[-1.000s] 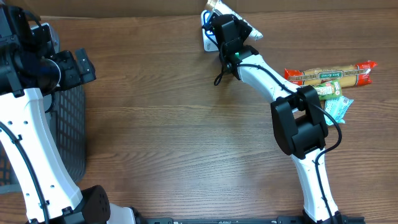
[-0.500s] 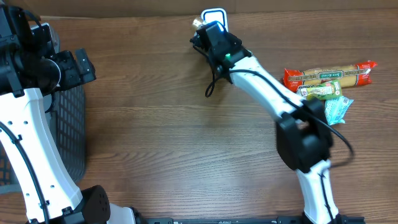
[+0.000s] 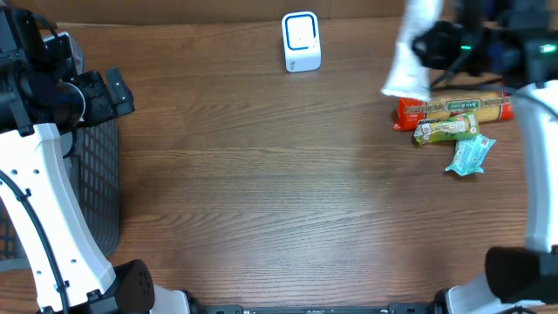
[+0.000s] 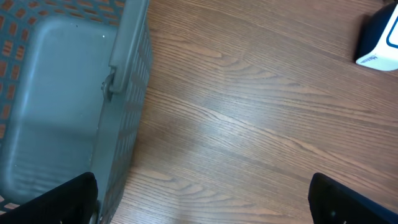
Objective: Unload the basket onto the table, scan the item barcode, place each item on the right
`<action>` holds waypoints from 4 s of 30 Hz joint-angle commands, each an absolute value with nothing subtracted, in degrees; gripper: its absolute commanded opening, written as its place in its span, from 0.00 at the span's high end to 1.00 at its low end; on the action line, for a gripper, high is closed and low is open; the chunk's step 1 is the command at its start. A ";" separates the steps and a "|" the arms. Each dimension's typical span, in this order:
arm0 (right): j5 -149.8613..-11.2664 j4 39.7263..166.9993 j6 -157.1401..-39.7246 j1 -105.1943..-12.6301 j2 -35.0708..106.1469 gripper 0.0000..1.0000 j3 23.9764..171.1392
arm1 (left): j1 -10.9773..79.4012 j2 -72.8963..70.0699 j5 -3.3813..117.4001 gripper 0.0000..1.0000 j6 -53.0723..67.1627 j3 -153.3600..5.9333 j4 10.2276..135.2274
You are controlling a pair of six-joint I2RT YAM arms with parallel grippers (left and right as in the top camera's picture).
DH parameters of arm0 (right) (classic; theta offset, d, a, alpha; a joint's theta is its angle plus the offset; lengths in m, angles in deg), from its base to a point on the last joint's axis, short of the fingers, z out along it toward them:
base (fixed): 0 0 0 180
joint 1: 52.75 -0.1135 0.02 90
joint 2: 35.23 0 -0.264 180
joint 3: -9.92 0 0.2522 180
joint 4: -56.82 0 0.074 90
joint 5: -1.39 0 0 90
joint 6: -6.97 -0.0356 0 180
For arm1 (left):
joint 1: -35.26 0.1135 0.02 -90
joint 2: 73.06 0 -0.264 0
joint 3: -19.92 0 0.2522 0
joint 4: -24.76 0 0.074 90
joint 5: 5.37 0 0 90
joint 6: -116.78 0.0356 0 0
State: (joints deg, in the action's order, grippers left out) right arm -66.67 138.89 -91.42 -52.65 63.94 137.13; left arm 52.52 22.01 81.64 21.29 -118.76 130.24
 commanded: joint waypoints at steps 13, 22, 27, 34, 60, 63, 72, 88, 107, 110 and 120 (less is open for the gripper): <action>-92.22 139.46 -128.27 -36.13 66.41 0.96 121.39 | 52.50 22.09 81.62 0.00 22.53 -119.61 130.18; -93.82 134.91 -131.52 -36.19 66.54 0.96 111.05 | 52.50 22.09 81.62 0.00 22.53 -119.61 130.18; -91.70 134.91 -130.54 -37.02 66.59 0.55 109.13 | 52.50 22.09 81.62 0.00 22.55 -119.61 130.18; -78.78 134.67 -119.02 -38.71 64.82 0.24 112.54 | 52.50 22.09 81.62 0.00 22.53 -119.61 130.18; -79.50 149.01 -100.33 -53.22 33.65 0.00 123.34 | 52.50 22.09 81.62 0.00 22.53 -119.61 130.18; -78.35 144.27 -96.07 -53.22 33.60 0.00 120.93 | 52.50 22.09 81.62 0.00 22.53 -119.61 130.18; -77.14 107.33 -87.20 -57.22 15.53 0.00 88.78 | 52.50 22.09 81.62 0.00 22.53 -119.61 130.18; -78.70 57.34 -87.04 -57.24 -28.73 0.00 24.52 | 52.50 22.09 81.62 0.00 22.53 -119.61 130.16; -79.55 74.54 -87.68 -57.28 -35.07 0.00 24.15 | 52.50 22.09 81.62 0.00 22.53 -119.61 130.16; -79.55 74.54 -87.68 -57.28 -35.07 0.00 24.15 | 52.50 22.09 81.62 0.00 22.53 -119.61 130.16; -79.55 74.54 -87.68 -57.28 -35.07 0.00 24.15 | 52.50 22.09 81.62 0.00 22.53 -119.61 130.16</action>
